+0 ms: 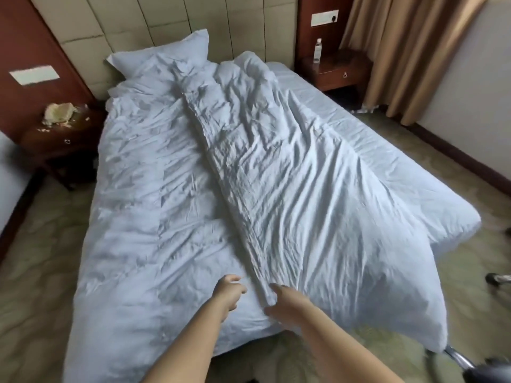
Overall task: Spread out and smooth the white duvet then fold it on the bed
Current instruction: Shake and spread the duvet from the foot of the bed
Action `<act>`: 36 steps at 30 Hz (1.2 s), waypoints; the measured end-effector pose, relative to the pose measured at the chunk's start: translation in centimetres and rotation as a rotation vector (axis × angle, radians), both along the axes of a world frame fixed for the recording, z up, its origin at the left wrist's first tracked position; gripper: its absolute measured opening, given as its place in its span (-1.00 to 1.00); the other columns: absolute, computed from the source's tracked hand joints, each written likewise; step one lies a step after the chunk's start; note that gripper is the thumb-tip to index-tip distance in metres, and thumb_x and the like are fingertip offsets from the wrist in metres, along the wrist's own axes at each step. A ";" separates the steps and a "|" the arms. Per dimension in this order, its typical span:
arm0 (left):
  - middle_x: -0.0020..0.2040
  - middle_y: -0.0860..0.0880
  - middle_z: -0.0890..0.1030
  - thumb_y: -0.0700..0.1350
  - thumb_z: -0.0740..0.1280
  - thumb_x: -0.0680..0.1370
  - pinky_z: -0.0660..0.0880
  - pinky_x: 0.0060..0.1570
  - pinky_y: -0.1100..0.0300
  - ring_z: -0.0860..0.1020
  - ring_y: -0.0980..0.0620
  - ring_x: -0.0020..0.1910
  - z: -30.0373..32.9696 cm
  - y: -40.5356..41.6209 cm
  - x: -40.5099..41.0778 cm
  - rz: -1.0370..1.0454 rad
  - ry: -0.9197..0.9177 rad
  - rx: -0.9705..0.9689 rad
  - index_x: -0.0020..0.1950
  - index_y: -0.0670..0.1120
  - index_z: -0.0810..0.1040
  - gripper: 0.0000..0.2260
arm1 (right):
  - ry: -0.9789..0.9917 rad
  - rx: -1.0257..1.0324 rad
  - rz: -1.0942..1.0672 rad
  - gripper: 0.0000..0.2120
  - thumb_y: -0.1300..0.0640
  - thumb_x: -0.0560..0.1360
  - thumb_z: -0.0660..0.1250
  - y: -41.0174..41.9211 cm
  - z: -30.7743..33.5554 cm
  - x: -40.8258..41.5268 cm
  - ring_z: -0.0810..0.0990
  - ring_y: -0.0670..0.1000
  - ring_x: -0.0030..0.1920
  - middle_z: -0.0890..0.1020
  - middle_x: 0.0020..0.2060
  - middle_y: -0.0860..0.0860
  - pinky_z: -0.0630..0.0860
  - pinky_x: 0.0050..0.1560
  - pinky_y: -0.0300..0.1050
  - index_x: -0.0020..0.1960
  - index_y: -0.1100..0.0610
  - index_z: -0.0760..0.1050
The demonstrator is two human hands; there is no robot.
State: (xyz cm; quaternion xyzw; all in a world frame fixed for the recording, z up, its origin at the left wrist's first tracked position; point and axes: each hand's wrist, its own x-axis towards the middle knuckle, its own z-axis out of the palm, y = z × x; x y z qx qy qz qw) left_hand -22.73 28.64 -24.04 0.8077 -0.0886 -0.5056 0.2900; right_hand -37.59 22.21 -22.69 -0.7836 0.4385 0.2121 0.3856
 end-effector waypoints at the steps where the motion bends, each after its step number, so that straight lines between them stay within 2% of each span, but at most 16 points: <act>1: 0.00 -0.08 0.48 -0.21 0.29 0.54 0.45 -0.13 0.15 0.48 -0.05 -0.01 0.6 1.0 0.3 -0.013 -0.014 -0.009 0.31 -0.05 0.42 -0.66 | -0.004 -0.015 0.007 -0.32 -0.09 0.54 0.25 0.6 0.5 0.5 0.29 0.08 0.44 0.25 0.49 0.03 0.30 0.34 -0.10 0.56 0.02 0.04; 4: -0.06 -0.05 0.48 -0.20 0.27 0.55 0.42 -0.15 0.16 0.45 -0.03 -0.06 2.6 4.8 2.0 -0.032 -0.033 -0.009 0.28 -0.04 0.44 -0.70 | -0.029 -0.007 0.043 -0.33 -0.09 0.56 0.23 3.3 2.1 2.5 0.29 0.08 0.44 0.26 0.48 0.05 0.29 0.33 -0.09 0.56 0.04 0.04; 7: 0.08 -0.11 0.53 -0.19 0.25 0.56 0.42 -0.24 0.21 0.49 -0.01 -0.05 3.6 10.2 4.2 -0.019 -0.056 0.006 0.30 -0.05 0.45 -0.69 | -0.041 0.008 0.101 -0.34 -0.10 0.56 0.24 7.1 3.0 5.3 0.29 0.09 0.44 0.25 0.49 0.04 0.31 0.30 -0.08 0.56 0.03 0.04; 9: 0.11 -0.12 0.54 -0.18 0.24 0.56 0.43 -0.22 0.20 0.51 -0.02 -0.05 3.3 14.2 6.4 0.026 -0.086 0.018 0.29 -0.06 0.46 -0.71 | -0.047 0.006 0.150 -0.34 -0.10 0.56 0.24 10.1 3.0 7.8 0.31 0.09 0.42 0.26 0.49 0.04 0.34 0.28 -0.08 0.56 0.02 0.04; 12: 0.09 -0.10 0.54 -0.19 0.21 0.57 0.46 -0.09 0.15 0.51 -0.03 -0.04 1.7 20.4 10.4 0.108 -0.093 0.031 0.25 -0.07 0.48 -0.73 | -0.028 0.011 0.245 -0.35 -0.08 0.57 0.24 15.1 1.8 12.6 0.32 0.09 0.42 0.25 0.49 0.04 0.34 0.29 -0.07 0.56 0.02 0.03; 15: 0.05 -0.10 0.55 -0.23 0.19 0.56 0.45 -0.11 0.15 0.51 -0.05 -0.09 -0.5 26.5 15.1 0.209 -0.088 0.023 0.23 -0.06 0.50 -0.72 | 0.015 0.002 0.321 -0.34 -0.07 0.57 0.23 20.5 0.3 18.1 0.30 0.10 0.43 0.23 0.50 0.04 0.33 0.31 -0.07 0.56 0.02 0.01; 19: 0.02 -0.09 0.57 -0.23 0.18 0.57 0.46 -0.12 0.16 0.50 -0.04 -0.11 -2.9 33.4 21.0 0.240 -0.016 0.001 0.16 -0.04 0.54 -0.76 | 0.067 -0.007 0.375 -0.37 -0.04 0.58 0.21 27.7 -1.7 25.3 0.33 0.13 0.40 0.25 0.48 0.06 0.35 0.28 -0.06 0.56 0.01 0.02; 24: -0.05 -0.11 0.58 -0.22 0.15 0.56 0.42 -0.32 0.20 0.49 -0.01 -0.28 -5.8 40.7 27.3 0.344 0.067 0.017 0.07 -0.03 0.57 -0.76 | 0.107 -0.005 0.460 -0.39 -0.02 0.57 0.22 34.9 -4.2 32.6 0.35 0.12 0.39 0.27 0.47 0.04 0.39 0.27 -0.02 0.55 -0.02 0.05; 27: -0.14 -0.06 0.57 -0.21 0.12 0.59 0.40 -0.27 0.21 0.47 0.03 -0.29 -8.0 43.7 29.9 0.429 0.129 0.053 0.00 -0.03 0.54 -0.79 | 0.142 0.009 0.514 -0.38 -0.02 0.55 0.24 36.8 -6.0 35.9 0.38 0.11 0.37 0.27 0.47 0.01 0.42 0.25 -0.03 0.54 -0.04 0.06; 30: -0.22 -0.03 0.54 -0.19 0.14 0.61 0.38 -0.30 0.23 0.46 0.04 -0.30 -10.6 44.9 31.8 0.550 0.208 0.071 -0.07 -0.05 0.53 -0.81 | 0.148 -0.001 0.556 -0.41 -0.01 0.56 0.22 37.2 -8.4 38.9 0.42 0.10 0.32 0.32 0.43 0.01 0.45 0.16 -0.05 0.53 -0.03 0.10; 32: -0.23 -0.05 0.52 -0.23 0.13 0.61 0.35 -0.33 0.23 0.45 0.04 -0.32 -12.6 45.1 32.9 0.622 0.266 0.068 -0.11 -0.06 0.52 -0.79 | 0.139 0.007 0.593 -0.43 0.02 0.57 0.21 37.3 -10.4 41.0 0.40 0.11 0.34 0.33 0.42 0.03 0.44 0.22 -0.03 0.52 0.01 0.12; 36: -0.22 -0.05 0.52 -0.22 0.13 0.62 0.36 -0.33 0.24 0.45 0.04 -0.33 -17.5 44.7 35.2 0.737 0.328 0.104 0.01 -0.10 0.52 -0.82 | 0.135 0.055 0.672 -0.45 0.07 0.57 0.19 37.8 -15.0 45.4 0.34 0.10 0.39 0.30 0.45 0.01 0.38 0.27 -0.06 0.53 0.02 0.14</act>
